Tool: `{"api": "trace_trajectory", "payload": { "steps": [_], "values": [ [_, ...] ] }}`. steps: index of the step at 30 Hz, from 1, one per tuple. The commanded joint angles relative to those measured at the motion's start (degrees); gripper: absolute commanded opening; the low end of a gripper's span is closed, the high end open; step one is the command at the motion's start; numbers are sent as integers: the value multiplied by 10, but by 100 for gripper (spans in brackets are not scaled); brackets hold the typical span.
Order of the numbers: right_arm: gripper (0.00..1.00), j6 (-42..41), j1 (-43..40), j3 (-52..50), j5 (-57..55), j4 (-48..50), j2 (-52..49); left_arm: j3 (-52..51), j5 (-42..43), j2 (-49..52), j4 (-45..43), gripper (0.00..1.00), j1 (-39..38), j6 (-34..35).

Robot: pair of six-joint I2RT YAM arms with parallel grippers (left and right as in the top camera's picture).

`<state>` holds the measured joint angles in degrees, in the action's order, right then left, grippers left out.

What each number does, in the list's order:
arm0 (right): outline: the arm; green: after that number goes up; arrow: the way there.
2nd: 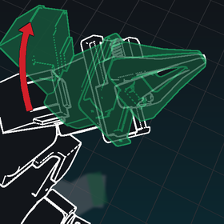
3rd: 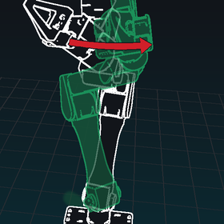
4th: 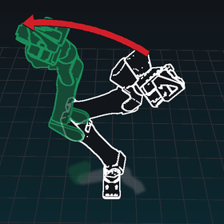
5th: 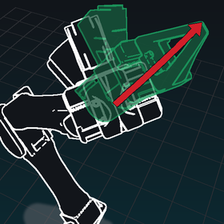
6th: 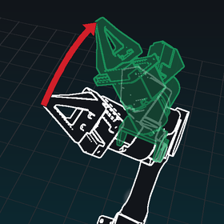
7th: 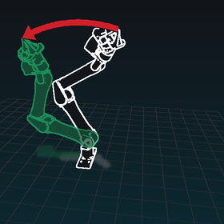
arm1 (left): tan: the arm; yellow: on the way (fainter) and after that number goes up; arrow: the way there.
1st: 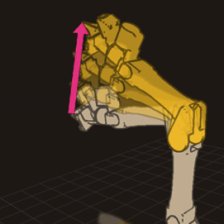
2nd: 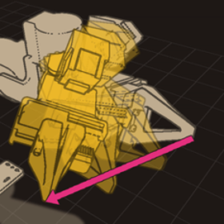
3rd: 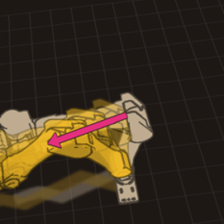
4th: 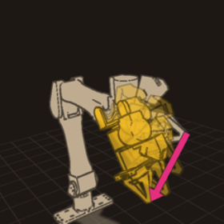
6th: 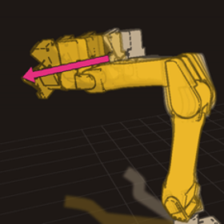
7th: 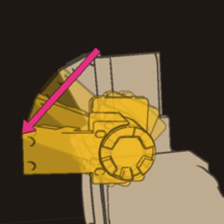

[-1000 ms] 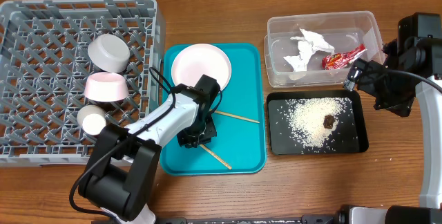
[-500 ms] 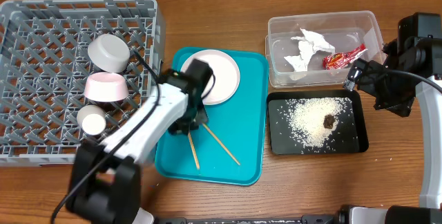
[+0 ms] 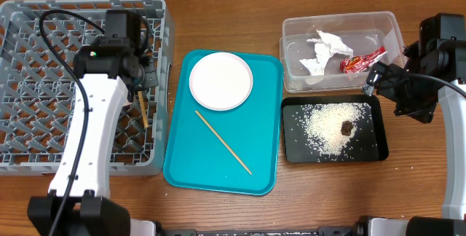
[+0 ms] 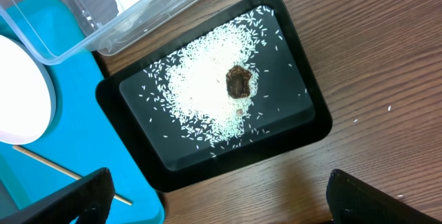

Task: Sort waste into correct bins and load items into the dishwasher
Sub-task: 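Carry the chopsticks into the dish rack with the left gripper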

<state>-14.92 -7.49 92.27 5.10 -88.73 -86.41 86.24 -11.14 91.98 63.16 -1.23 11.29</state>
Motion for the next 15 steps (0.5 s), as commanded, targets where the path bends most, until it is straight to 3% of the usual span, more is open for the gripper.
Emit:
{"api": "trace_trajectory", "payload": {
  "steps": [1, 4, 5, 6, 7, 11, 15],
  "values": [
    [100, 2, -2, 7, -3, 1, 5, 9, 24, 49, -5, 4, 14, -88],
    [100, 2, -2, 7, -3, 1, 5, 9, 25, 82, -7, 5, 13, -87],
    [100, 2, -2, 7, -3, 1, 5, 9, 24, 91, -7, 10, 13, -87],
    [100, 2, -2, 7, -3, 0, 5, 9, 24, 99, -6, 25, 13, -87],
    [100, 2, -2, 7, -3, 0, 5, 9, 24, 101, -7, 31, 13, -85],
    [100, 2, -2, 7, -3, 1, 5, 26, 34, 94, 14, 38, 9, -61],
    [100, 2, -2, 7, -3, 1, 5, 57, 185, 94, 74, 40, -3, -6]
  ]
}}
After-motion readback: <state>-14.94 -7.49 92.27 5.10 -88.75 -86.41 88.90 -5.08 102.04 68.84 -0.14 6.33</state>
